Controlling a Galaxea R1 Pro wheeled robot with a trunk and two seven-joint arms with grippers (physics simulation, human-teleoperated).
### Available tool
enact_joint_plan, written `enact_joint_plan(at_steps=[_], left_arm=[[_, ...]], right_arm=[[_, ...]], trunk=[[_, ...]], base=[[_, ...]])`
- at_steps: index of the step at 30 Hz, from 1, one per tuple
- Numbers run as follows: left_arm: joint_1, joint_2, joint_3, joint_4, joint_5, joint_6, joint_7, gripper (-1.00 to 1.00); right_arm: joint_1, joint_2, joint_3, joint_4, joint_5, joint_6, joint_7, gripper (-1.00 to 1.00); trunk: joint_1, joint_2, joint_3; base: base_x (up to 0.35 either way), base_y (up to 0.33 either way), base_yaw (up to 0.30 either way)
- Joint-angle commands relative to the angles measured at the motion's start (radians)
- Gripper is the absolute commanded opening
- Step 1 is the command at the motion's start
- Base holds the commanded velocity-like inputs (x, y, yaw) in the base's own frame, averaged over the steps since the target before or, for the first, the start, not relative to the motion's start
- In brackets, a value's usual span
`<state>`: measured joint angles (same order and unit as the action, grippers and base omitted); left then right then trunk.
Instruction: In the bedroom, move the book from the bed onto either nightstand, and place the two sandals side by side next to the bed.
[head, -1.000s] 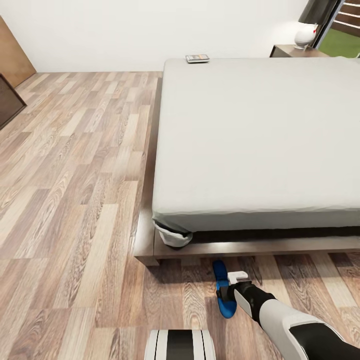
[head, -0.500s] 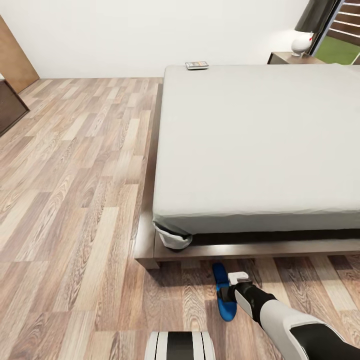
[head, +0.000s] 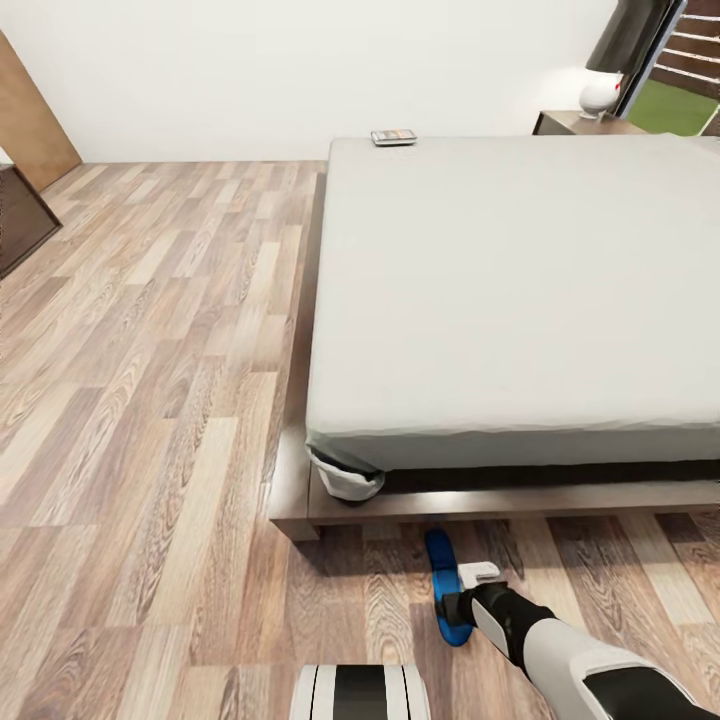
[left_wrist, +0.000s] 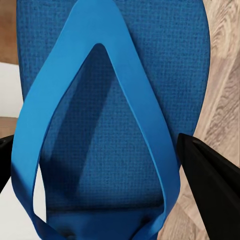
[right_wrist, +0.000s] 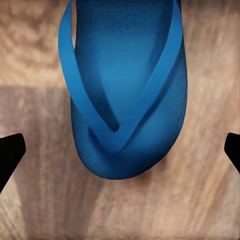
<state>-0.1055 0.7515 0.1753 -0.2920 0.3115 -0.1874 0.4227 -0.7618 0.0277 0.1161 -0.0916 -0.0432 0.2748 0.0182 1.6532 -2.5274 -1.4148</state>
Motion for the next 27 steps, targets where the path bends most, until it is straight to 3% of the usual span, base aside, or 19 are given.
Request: enact_joint_plan(at_steps=[1,4,9,16,21,27], left_arm=[[0.000,0.000,-0.002,0.001,0.011,-0.006,-0.001,-1.00],[0.000,0.000,-0.002,0.002,0.010,-0.005,-0.001,-1.00],[0.000,0.000,-0.002,0.002,0.011,-0.005,-0.001,-1.00],[0.000,0.000,-0.003,0.002,0.010,-0.005,-0.001,-1.00],[-0.001,0.000,-0.003,0.002,0.010,-0.005,-0.001,-1.00],[0.000,0.000,-0.003,0.003,0.009,-0.005,-0.001,-1.00]], right_arm=[[0.005,-0.001,0.008,-0.002,-0.004,0.006,0.002,1.00],[0.024,-0.005,0.008,-0.002,-0.004,0.006,0.002,1.00],[0.048,-0.009,0.007,-0.003,-0.003,-0.004,0.002,1.00],[0.061,-0.016,0.006,-0.002,-0.004,-0.040,0.002,1.00],[0.063,-0.032,0.005,-0.002,-0.005,-0.047,0.002,1.00],[0.066,-0.055,0.005,-0.001,-0.006,-0.050,0.002,1.00]], trunk=[[-0.001,0.000,0.003],[-0.002,0.001,0.015],[-0.002,0.001,0.015],[-0.005,0.002,0.042],[-0.005,0.002,0.042],[-0.008,0.004,0.065]], base=[[0.000,0.000,0.000],[0.000,0.000,0.000],[0.000,0.000,0.000],[0.000,0.000,0.000],[0.000,0.000,0.000],[0.000,0.000,0.000]])
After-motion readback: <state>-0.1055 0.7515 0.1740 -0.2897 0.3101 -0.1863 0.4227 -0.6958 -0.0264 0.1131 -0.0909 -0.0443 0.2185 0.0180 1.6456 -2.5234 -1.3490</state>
